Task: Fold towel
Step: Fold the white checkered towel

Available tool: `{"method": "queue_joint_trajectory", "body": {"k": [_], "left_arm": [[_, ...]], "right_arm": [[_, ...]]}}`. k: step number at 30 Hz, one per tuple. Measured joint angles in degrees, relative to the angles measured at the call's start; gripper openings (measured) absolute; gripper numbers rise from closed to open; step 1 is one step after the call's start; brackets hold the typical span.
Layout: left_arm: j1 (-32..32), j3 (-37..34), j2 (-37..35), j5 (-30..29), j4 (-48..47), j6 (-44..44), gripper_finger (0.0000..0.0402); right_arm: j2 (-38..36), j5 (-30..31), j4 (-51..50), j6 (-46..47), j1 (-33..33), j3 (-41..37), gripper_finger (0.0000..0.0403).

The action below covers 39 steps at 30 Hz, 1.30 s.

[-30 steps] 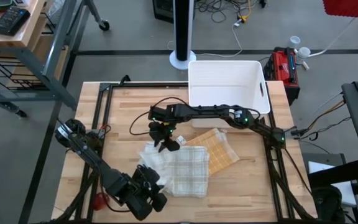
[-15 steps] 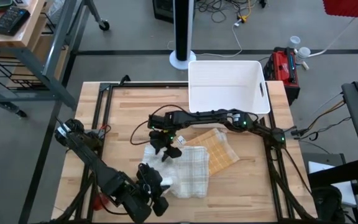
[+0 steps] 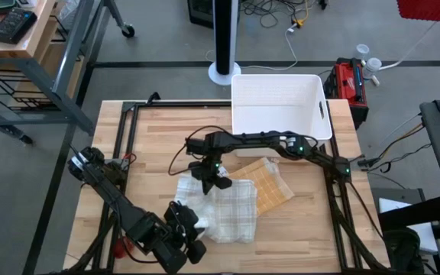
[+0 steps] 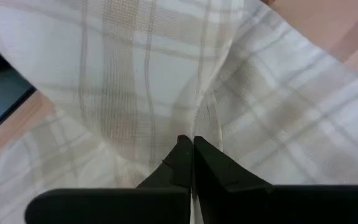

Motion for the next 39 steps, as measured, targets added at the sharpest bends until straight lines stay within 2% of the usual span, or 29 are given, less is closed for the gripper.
{"method": "queue_joint_trajectory", "body": {"k": [7, 10, 12, 14, 17, 19, 21, 26, 31, 39], "left_arm": [[-0.71, -0.06, 0.02, 1.76, -0.55, -2.62, 0.0], [-0.85, -0.08, 0.02, 3.96, -3.6, -7.24, 0.0], [-0.85, -0.08, 0.02, 6.83, -7.99, -13.66, 0.0], [-0.85, -0.11, 0.06, 10.99, -14.64, -22.28, 0.0], [-0.85, -0.23, 0.13, 18.52, -23.25, -33.48, 0.0], [-0.85, -0.27, 0.17, 21.31, -27.98, -37.37, 0.0001], [-0.85, -0.27, 0.17, 21.55, -30.24, -38.3, 0.0005], [-0.25, -0.75, 0.17, 21.52, -30.24, -37.24, 0.0008], [0.45, -4.33, 0.17, 21.56, -28.41, -38.21, 0.0005], [2.24, -14.47, 0.17, 24.53, -15.93, -36.5, 0.0016]], "right_arm": [[-3.1, 0.8, 0.04, 0.07, -1.86, 0.04, 0.0001], [-4.85, 3.52, 0.02, 0.04, -2.4, 0.07, 0.0001], [-5.67, 5.07, 0.03, 0.57, -2.56, 0.09, 0.0001], [-6.34, 8.17, -0.02, 2.06, -2.56, 0.09, 0.0001], [-6.81, 16.88, -0.77, 4.22, -2.37, 0.1, 0.0], [-6.87, 20.86, -2.35, 4.52, -2.08, 0.09, 0.0], [-6.87, 23.26, -2.95, 4.59, -1.5, -0.41, 0.0], [-6.87, 24.36, -1.5, 5.39, -0.29, -2.75, 0.0], [-6.87, 28.48, 4.08, 7.47, 0.3, -5.35, 0.0], [-7.35, 35.38, 6.77, 7.71, 0.35, -6.32, 0.0]]}}
